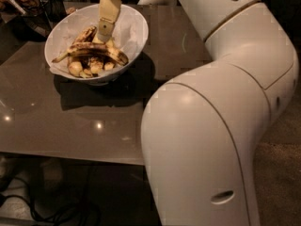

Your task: Pick banana from white bowl

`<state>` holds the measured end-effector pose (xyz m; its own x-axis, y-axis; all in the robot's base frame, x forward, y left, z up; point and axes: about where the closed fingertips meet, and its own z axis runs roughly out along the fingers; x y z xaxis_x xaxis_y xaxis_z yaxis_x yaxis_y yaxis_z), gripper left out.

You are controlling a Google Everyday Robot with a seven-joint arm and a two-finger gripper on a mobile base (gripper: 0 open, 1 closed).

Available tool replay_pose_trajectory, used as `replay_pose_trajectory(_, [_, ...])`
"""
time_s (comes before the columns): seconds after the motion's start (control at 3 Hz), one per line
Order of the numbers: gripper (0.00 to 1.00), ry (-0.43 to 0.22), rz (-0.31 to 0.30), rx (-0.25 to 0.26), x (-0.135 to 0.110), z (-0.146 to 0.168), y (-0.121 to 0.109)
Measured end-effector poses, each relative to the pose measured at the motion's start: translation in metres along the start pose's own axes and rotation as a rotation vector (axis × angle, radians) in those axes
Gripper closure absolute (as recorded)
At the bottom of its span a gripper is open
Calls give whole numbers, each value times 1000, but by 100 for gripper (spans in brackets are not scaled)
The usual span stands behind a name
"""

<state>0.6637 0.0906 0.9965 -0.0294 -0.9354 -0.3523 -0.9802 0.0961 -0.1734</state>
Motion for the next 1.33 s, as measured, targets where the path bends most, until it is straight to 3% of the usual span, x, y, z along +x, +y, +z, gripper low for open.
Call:
replay_pose_trajectory(0.33, [0,-27,-4,26,-9,3,-7])
replay_pose_trajectory(0.67, [0,-52,33,16,-6,9,-4])
replay_pose_trajectory(1.0, [4,-45,58,-14,-5,24,1])
replay_pose_trajectory(1.33, [15,-37,75,-46,-6,38,5])
